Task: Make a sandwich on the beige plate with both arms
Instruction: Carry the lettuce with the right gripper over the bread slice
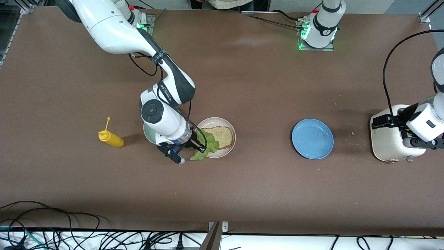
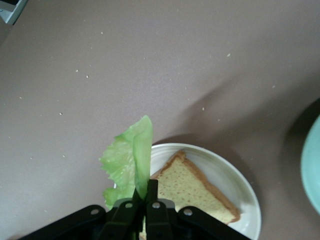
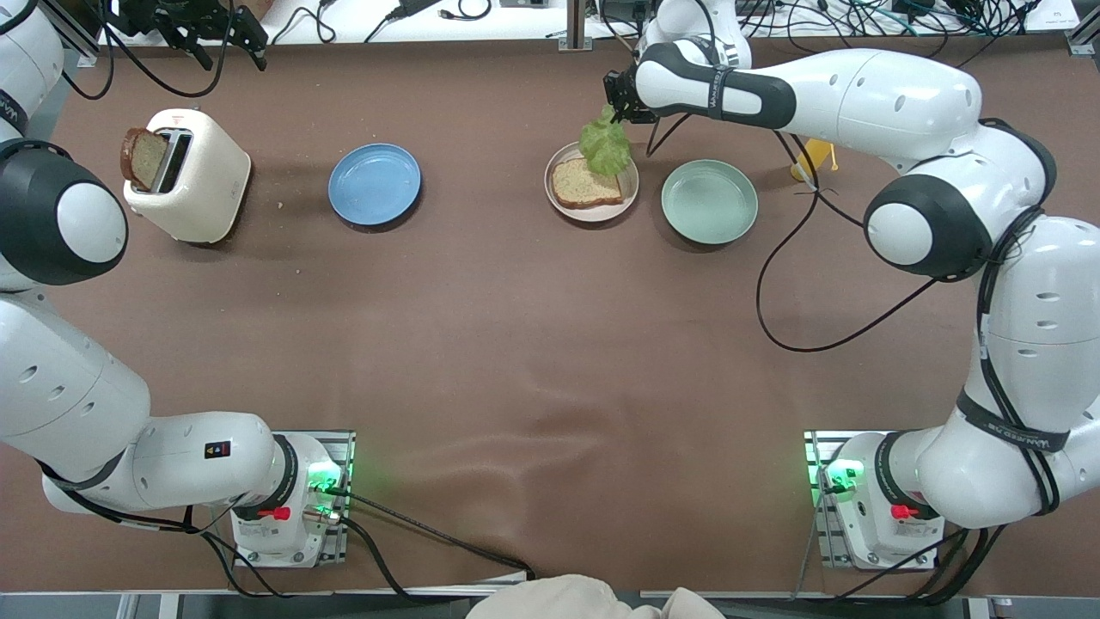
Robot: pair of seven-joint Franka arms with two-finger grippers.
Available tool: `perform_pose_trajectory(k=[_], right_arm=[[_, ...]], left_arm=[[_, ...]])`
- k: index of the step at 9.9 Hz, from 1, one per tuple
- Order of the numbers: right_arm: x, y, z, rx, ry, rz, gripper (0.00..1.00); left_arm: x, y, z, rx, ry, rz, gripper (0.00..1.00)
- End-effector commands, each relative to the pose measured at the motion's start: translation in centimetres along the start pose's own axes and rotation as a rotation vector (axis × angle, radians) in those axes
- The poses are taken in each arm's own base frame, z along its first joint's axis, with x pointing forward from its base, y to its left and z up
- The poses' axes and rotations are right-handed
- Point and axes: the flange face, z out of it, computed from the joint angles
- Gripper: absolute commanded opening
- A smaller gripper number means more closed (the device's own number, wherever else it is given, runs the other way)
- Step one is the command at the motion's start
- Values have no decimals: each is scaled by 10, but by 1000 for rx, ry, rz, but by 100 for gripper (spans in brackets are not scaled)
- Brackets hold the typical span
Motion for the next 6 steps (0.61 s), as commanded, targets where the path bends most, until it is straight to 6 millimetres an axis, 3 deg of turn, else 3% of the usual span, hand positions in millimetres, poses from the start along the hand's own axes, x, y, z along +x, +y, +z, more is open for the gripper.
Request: perform_pose_trajectory(k=[1,6], right_arm=[[-5,-11,17,66,-50,110,0],[-13,-1,39,42,-90,222,0]], left_arm=[[1,2,-3,33,-7,2,100],[1,2,1,32,-13,0,100]])
